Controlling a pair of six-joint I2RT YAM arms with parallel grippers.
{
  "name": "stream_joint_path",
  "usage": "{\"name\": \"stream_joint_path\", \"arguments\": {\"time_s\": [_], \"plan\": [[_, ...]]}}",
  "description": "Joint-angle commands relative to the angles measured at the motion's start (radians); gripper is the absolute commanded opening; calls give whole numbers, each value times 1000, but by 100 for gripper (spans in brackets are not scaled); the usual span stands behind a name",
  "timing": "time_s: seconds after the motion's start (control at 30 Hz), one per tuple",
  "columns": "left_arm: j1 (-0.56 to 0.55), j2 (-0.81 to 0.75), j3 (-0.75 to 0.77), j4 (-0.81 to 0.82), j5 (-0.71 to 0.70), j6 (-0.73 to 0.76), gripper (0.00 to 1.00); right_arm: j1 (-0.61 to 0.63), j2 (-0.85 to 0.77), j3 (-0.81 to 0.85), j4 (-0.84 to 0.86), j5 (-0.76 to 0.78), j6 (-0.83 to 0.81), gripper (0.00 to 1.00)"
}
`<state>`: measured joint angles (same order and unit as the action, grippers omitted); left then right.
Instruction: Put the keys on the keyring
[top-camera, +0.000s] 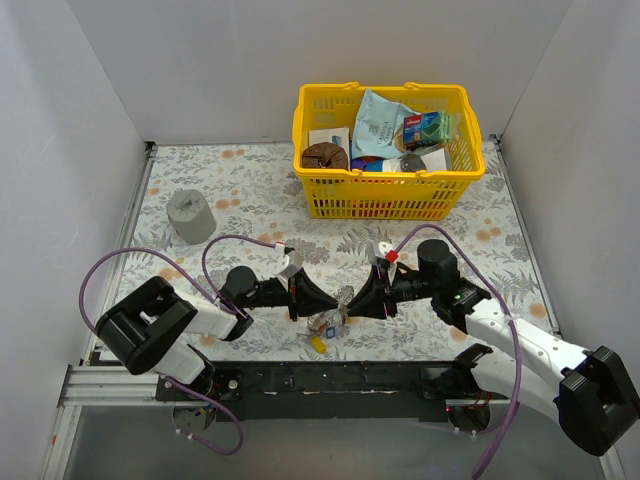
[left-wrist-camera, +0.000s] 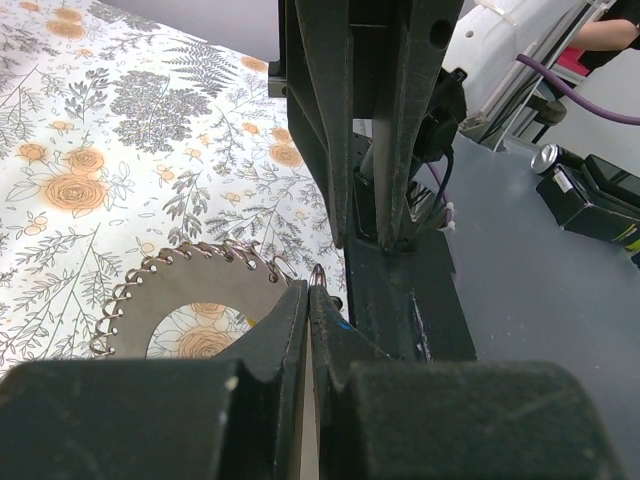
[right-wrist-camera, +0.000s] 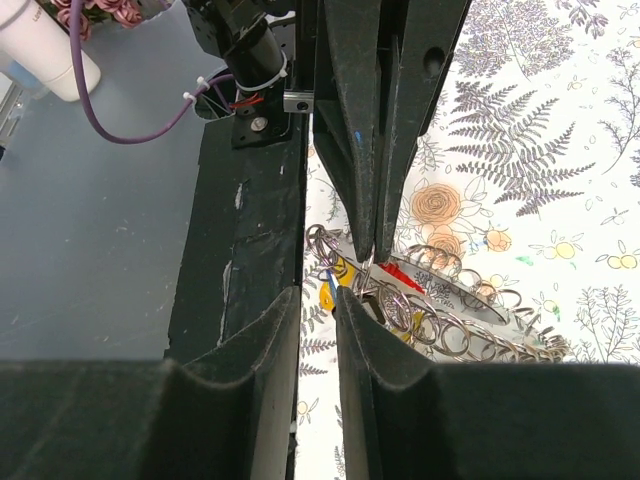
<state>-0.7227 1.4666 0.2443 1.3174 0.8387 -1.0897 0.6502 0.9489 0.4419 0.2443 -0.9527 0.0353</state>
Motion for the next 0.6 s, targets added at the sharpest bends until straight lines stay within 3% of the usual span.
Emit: {"name": "stream_joint_path", "arguments": {"time_s": [0.0, 0.3, 0.57], "plan": [[8, -48, 27, 526, 11, -2, 0, 2, 4, -11, 52, -31, 8, 29], [9, -48, 32, 528, 22, -12, 0, 2, 39, -29, 64, -5, 6, 26], [9, -45, 35, 528, 26, -19, 0, 0, 44, -32, 75, 20, 12, 36]]}}
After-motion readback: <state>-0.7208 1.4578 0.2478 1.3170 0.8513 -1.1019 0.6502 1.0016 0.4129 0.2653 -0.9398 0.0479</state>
